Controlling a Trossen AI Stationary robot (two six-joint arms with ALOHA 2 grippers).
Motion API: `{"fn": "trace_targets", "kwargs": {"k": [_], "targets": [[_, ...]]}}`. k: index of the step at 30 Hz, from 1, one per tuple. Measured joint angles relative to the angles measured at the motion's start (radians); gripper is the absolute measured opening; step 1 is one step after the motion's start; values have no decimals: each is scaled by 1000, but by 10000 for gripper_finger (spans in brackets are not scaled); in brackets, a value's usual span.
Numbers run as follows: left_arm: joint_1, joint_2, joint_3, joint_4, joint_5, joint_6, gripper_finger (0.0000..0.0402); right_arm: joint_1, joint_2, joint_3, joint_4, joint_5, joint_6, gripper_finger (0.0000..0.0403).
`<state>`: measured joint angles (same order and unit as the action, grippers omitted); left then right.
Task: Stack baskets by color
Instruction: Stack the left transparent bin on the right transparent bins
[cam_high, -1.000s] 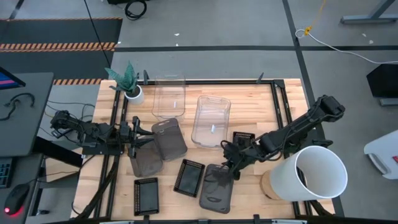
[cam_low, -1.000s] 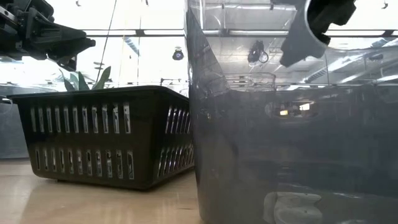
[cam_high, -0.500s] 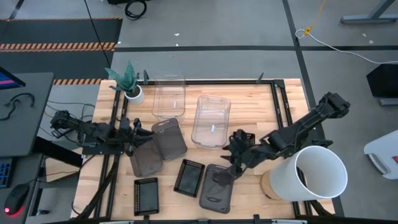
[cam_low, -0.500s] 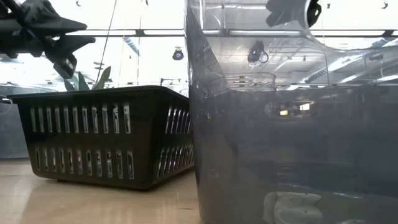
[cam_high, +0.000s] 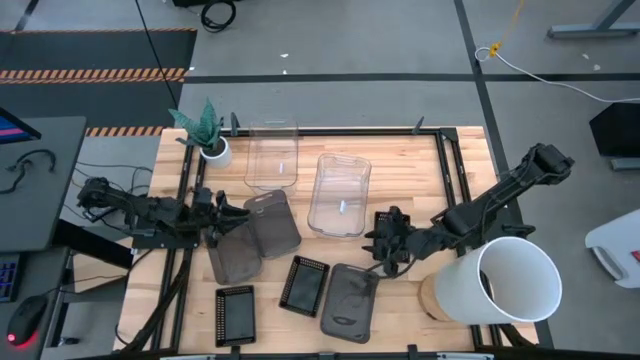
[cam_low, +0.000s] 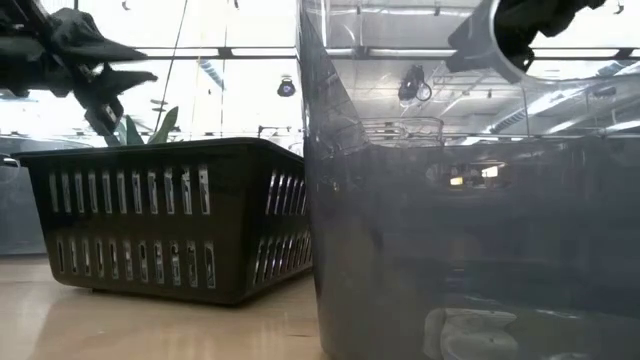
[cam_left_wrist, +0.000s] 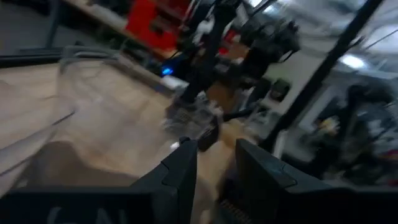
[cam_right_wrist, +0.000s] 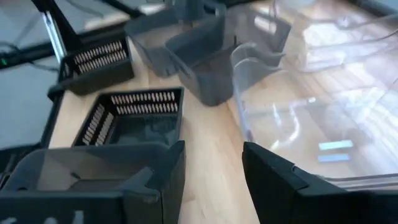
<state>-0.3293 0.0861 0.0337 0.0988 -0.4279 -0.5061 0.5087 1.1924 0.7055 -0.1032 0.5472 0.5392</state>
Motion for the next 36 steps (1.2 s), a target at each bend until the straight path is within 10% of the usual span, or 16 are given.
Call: {"fn": "trace_targets", "kwargs": {"k": [12,36], "targets": [[207,327,155,-54,2,80,118,-61,-228,-278,429,45,-261,164],[588,998,627,-445,283,152,164,-54,-247,-290,416,14,-514,164]]}}
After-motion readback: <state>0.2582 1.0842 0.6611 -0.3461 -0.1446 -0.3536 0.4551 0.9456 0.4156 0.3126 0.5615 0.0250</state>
